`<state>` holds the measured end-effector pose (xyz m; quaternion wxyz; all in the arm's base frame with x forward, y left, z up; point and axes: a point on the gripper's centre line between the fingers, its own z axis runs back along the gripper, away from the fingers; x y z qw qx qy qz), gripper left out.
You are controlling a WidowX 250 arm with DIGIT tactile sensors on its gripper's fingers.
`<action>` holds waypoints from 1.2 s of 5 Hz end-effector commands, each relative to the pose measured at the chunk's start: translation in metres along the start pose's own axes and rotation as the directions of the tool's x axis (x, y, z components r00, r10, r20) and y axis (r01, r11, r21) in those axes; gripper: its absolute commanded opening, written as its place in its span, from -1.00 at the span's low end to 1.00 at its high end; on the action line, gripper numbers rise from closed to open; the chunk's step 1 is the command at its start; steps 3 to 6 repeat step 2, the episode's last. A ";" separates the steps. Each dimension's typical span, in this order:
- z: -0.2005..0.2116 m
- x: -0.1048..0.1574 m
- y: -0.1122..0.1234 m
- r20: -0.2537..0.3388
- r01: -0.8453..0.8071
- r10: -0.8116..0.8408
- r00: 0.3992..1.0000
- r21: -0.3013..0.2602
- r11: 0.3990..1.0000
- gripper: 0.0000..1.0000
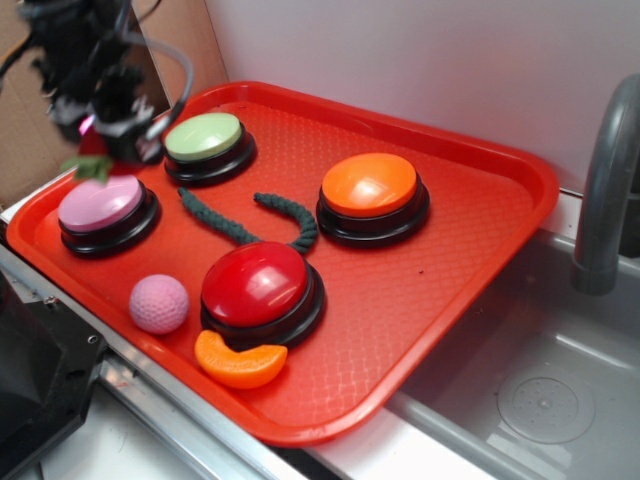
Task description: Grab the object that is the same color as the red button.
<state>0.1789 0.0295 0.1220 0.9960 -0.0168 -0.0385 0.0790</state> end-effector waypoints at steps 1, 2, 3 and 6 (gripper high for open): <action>0.038 0.034 -0.020 0.050 0.130 -0.131 0.990 0.036 0.991 -1.00; 0.028 0.038 -0.021 0.059 0.147 -0.148 0.987 0.026 0.989 -1.00; 0.028 0.038 -0.021 0.059 0.147 -0.148 0.987 0.026 0.989 -1.00; 0.028 0.038 -0.021 0.059 0.147 -0.148 0.987 0.026 0.989 -1.00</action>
